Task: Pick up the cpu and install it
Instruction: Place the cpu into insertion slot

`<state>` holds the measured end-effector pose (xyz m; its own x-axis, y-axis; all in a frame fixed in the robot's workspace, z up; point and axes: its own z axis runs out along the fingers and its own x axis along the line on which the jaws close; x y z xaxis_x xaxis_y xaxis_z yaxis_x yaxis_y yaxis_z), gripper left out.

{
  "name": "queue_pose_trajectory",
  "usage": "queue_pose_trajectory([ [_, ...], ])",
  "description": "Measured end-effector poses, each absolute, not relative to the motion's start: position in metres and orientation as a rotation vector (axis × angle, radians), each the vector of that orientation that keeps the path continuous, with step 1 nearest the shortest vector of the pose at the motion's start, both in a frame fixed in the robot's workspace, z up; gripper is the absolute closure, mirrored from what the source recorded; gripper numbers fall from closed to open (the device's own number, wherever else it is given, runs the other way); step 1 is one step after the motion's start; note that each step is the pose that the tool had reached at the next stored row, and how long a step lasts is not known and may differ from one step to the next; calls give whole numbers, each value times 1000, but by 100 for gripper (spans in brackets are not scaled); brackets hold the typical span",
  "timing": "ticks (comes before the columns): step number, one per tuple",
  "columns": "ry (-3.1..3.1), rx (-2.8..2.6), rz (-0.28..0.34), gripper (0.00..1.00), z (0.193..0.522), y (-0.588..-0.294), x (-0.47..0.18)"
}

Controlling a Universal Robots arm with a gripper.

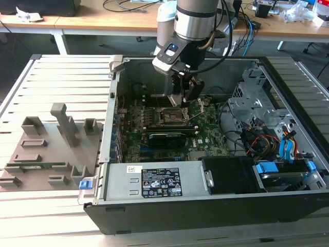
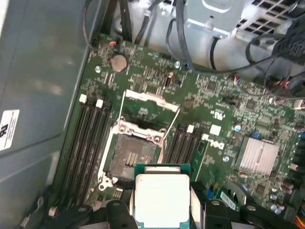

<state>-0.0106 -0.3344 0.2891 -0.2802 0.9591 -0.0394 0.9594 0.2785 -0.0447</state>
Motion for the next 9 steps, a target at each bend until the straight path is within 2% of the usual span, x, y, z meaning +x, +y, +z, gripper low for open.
queue_pose_trajectory([
  [9, 2361, 2077, -83, 45, 289, -334, -11],
])
